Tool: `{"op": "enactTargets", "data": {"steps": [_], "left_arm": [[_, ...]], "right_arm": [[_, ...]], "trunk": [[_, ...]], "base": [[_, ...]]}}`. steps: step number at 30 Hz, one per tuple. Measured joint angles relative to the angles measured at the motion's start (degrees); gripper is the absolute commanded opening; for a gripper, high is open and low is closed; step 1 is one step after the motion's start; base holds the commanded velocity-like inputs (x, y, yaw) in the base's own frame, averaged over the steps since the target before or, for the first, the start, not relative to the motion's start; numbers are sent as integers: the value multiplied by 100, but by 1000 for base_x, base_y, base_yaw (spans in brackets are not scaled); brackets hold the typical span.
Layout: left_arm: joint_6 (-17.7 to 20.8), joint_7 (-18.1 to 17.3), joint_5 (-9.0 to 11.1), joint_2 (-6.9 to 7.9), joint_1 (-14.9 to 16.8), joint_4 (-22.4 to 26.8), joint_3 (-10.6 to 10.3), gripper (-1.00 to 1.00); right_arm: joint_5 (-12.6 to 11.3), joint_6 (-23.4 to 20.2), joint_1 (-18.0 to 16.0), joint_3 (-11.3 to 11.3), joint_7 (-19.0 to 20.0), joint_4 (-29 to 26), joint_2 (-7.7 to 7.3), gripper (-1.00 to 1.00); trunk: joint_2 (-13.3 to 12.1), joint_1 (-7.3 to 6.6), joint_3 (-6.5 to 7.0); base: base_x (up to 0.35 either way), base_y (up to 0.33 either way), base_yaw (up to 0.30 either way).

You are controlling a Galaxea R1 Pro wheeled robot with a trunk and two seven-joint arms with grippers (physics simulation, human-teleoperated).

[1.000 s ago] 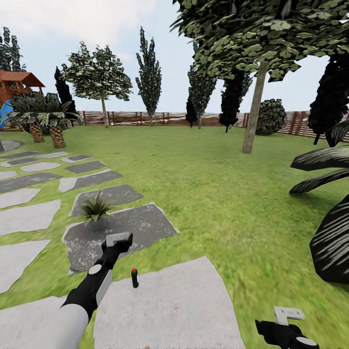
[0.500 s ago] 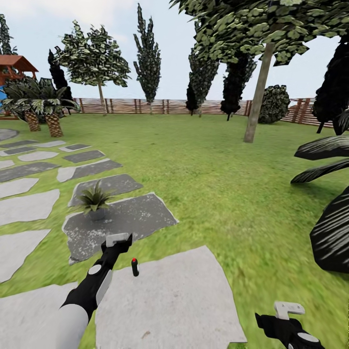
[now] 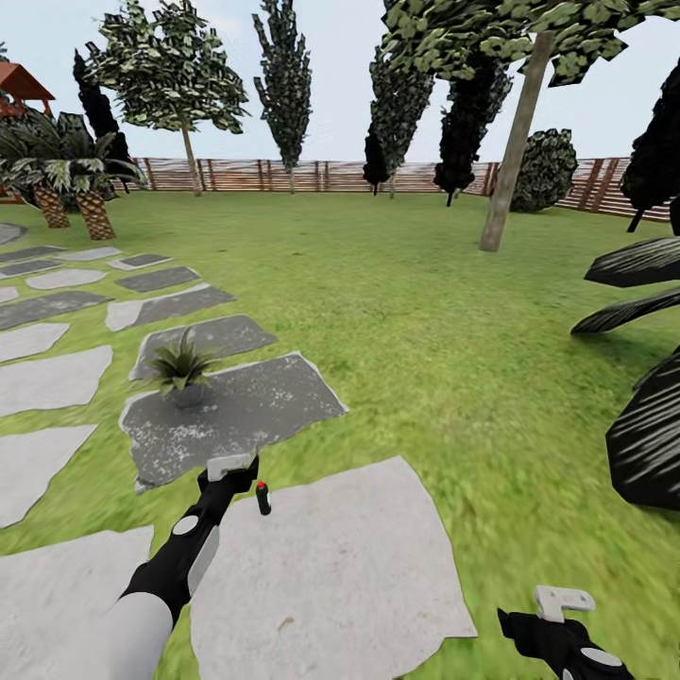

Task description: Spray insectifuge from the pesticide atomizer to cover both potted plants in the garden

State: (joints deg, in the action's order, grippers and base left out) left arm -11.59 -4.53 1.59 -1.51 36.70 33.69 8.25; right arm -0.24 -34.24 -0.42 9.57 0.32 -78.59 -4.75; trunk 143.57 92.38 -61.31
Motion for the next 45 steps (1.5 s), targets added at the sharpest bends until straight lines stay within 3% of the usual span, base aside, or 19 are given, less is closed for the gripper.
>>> {"op": "enactTargets", "data": {"steps": [10, 16, 23, 35, 37, 41, 45], "left_arm": [[0, -2, -2, 0, 0, 0, -81, 100], [0, 0, -3, 0, 1, 0, -97, 100], [0, -4, -4, -32, 0, 0, -105, 100], [1, -8, -77, -45, 1, 0, -109, 100], [1, -8, -111, -49, 1, 0, -110, 100], [2, -8, -144, -59, 0, 0, -111, 100], [2, -8, -150, -69, 1, 0, -121, 100]], "right_arm": [[7, 2, 0, -18, -6, 0, 14, 100], [8, 2, 0, -44, -7, -22, 25, 100], [8, 0, 0, -47, -8, -29, 26, 100], [0, -1, 0, -52, 5, -18, 8, 100], [-1, -4, 0, -56, 68, -18, 4, 100], [-1, -6, 0, -48, 725, -23, 1, 100], [7, -2, 0, -39, 1068, -32, 3, 100]], "trunk": [[14, 26, -316], [14, 26, -363], [23, 44, -530], [24, 44, -631], [24, 44, -650], [24, 44, -687], [24, 44, -724]], "base": [[0, 0, 0], [0, 0, 0], [0, 0, 0], [0, 0, 0], [0, 0, 0], [0, 0, 0], [0, 0, 0]]}}
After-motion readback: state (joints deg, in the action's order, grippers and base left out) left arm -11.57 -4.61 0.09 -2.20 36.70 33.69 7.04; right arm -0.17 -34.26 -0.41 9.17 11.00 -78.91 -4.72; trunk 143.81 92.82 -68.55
